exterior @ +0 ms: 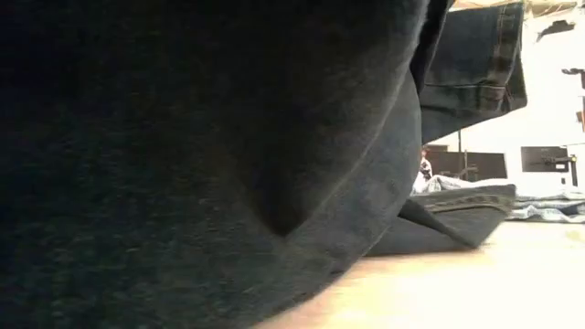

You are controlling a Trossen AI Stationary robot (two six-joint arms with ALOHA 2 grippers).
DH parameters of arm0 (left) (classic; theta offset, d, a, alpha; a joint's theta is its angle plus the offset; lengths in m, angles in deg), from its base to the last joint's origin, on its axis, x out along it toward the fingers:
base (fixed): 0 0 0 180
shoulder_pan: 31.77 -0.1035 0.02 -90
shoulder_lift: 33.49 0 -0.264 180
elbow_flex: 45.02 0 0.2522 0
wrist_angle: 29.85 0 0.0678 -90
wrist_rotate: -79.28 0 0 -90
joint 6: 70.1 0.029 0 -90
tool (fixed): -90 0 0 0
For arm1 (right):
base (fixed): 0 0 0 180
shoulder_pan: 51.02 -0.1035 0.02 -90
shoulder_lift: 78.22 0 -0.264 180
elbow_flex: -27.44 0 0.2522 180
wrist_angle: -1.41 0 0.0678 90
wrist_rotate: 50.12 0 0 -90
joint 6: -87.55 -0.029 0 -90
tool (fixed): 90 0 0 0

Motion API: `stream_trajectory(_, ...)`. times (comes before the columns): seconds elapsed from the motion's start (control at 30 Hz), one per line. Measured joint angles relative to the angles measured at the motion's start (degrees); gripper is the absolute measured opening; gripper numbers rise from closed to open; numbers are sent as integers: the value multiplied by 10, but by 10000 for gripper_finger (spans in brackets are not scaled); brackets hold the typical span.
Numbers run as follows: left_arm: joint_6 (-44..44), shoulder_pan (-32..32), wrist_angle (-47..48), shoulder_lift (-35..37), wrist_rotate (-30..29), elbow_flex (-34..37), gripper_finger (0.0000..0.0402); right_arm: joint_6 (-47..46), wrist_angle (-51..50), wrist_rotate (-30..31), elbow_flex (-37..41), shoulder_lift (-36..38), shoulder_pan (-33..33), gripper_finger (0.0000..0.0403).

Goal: Fold Laundry from Bin
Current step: Fold the black pants

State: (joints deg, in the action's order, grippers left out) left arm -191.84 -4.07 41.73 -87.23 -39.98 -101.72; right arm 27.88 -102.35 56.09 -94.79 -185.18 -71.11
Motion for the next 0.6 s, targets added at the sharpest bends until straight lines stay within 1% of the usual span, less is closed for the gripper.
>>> stream_trajectory(0.07, 0, 0, 48, 1, 8, -12, 7, 44, 0, -48, 0, 0, 14, 29)
stream_trajectory(0.13, 0, 1, 96, 2, 16, -22, 7, 74, 0, -112, 0, 0, 22, 29)
stream_trajectory(0.2, 0, 3, 138, 2, 25, -30, 7, 79, 0, -167, 0, 0, 23, 29)
stream_trajectory(0.23, -5, 4, 154, 2, 29, -32, 9, 78, 0, -180, 1, 1, 21, 29)
stream_trajectory(0.3, -8, 9, 176, 2, 31, -35, 11, 54, 2, -177, 14, 2, 14, 29)
stream_trajectory(0.37, -4, 13, 192, 2, 34, -37, 12, 11, 0, -169, 42, 2, 8, 29)
stream_trajectory(0.47, -10, 23, 201, 2, 33, -37, 13, -27, 2, -152, 105, 2, -3, 29)
stream_trajectory(0.53, -25, 29, 200, 2, 17, -37, 13, -57, 0, -126, 151, 2, -10, 29)
stream_trajectory(0.6, -32, 33, 193, 6, 4, -37, 14, -70, 3, -116, 189, 9, -15, 29)
